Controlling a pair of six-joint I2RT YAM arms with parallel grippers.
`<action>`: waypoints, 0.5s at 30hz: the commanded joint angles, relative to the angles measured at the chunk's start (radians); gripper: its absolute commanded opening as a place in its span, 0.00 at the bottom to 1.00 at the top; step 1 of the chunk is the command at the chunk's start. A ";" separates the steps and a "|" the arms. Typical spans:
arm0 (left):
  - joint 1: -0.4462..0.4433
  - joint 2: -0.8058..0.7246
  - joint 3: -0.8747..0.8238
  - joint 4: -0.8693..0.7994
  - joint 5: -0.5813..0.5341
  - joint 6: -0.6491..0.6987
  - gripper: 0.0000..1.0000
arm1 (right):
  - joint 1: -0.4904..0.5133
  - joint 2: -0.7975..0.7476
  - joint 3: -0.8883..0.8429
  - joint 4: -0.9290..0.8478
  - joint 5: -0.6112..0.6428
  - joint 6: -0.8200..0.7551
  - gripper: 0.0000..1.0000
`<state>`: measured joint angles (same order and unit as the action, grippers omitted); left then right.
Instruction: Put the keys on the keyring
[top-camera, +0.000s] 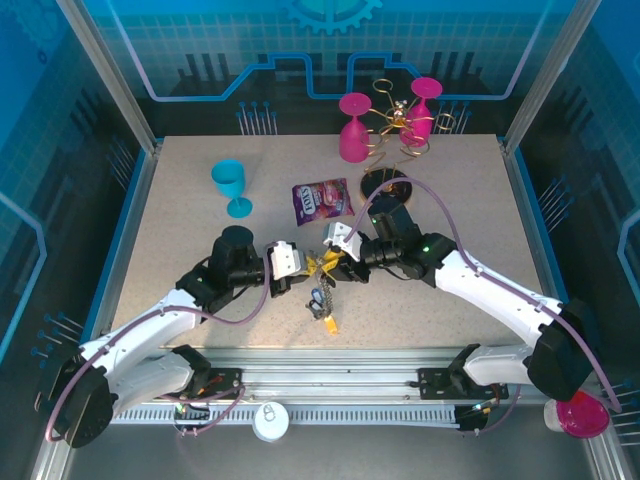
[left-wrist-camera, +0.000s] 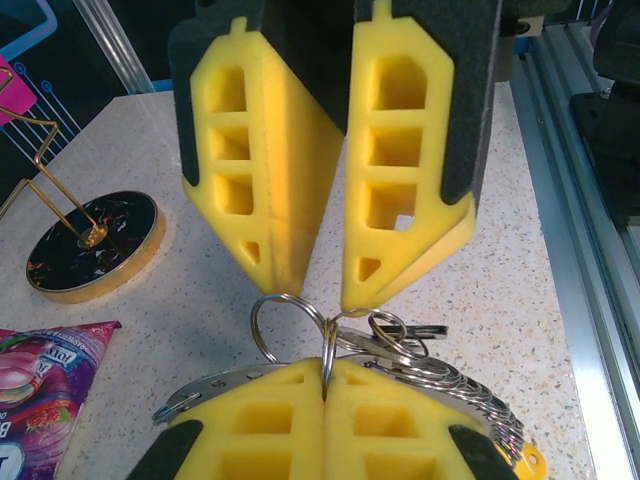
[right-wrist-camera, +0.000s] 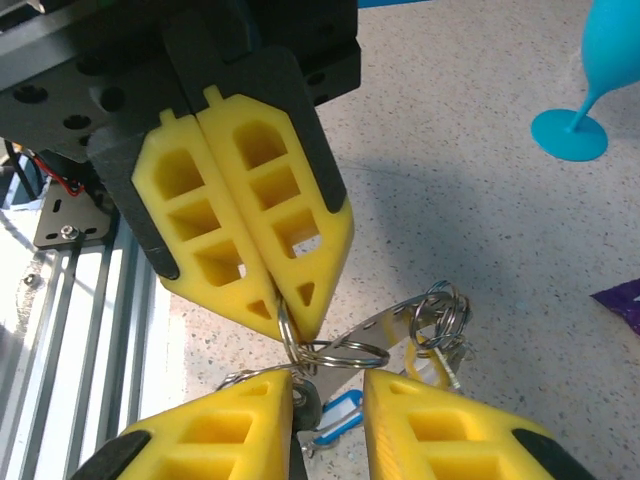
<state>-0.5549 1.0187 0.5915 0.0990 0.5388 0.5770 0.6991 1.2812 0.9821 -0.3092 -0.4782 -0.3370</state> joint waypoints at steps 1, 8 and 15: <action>-0.007 -0.020 -0.003 0.071 0.025 -0.011 0.00 | -0.003 0.011 0.019 0.005 -0.055 0.020 0.25; -0.006 -0.009 0.013 0.054 -0.047 -0.014 0.00 | -0.040 -0.059 -0.018 0.061 0.154 0.120 0.31; -0.006 0.007 0.024 0.056 -0.095 -0.023 0.00 | -0.017 -0.072 -0.006 0.066 -0.020 0.214 0.28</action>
<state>-0.5549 1.0218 0.5919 0.1108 0.4606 0.5747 0.6590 1.2057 0.9722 -0.2680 -0.4149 -0.1909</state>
